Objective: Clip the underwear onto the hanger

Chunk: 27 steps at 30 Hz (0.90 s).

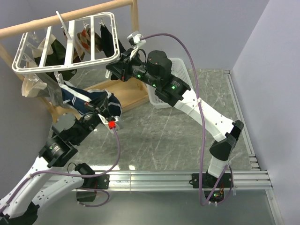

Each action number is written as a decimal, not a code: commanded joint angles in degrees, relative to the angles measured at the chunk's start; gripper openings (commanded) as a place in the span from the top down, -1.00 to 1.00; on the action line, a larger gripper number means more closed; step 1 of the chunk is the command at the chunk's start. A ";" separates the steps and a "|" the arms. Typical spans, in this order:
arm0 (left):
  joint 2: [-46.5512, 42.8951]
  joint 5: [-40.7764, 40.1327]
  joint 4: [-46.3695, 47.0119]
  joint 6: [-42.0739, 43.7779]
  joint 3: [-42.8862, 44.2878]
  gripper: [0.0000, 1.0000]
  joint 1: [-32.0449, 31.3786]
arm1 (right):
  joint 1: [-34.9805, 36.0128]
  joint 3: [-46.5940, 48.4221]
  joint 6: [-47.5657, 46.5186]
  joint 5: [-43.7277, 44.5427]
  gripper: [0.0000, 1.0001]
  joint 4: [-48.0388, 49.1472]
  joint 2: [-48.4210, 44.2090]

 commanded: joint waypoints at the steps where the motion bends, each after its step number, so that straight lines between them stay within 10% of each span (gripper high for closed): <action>1: -2.07 0.21 11.96 10.87 -6.30 1.00 -0.26 | 0.74 0.40 -3.57 0.85 1.00 -4.57 -1.85; 27: -1.82 7.86 31.58 40.85 -18.72 0.99 -0.26 | 3.03 0.49 -9.73 -3.01 1.00 -10.45 -0.88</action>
